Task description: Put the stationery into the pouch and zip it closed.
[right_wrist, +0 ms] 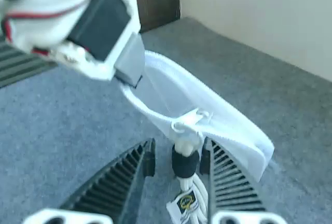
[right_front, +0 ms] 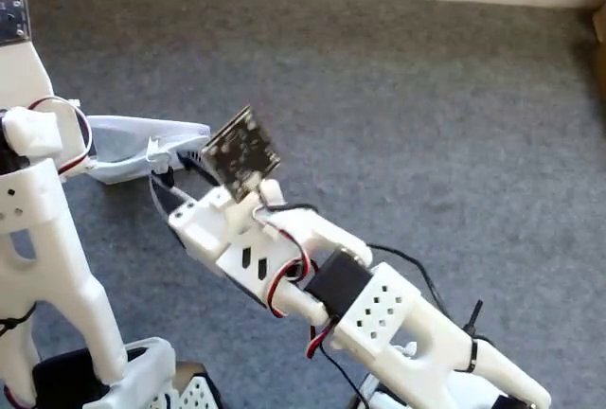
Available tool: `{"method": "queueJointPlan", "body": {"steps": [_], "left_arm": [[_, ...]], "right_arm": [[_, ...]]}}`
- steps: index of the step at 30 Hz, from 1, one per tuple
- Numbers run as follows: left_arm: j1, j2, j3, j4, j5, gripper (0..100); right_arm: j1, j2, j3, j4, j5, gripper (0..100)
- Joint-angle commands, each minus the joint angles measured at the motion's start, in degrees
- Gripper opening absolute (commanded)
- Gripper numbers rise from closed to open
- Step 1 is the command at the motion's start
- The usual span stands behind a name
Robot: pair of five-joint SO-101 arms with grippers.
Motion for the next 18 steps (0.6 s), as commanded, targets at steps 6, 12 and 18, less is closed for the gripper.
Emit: {"method": "queueJointPlan", "body": {"steps": [6,12,18], "left_arm": [[-0.1,2.9,1.4,0.4,0.7,1],[-0.1,2.9,1.4,0.4,0.7,1],[-0.1,2.9,1.4,0.4,0.7,1]], "right_arm": [[-2.2,-1.6,4.7,-7.1,-0.4,14.1],[-2.1,-1.5,10.6,-17.4,-0.4,14.1],[-1.9,5.8,11.5,-21.6,-0.4,14.1]]}}
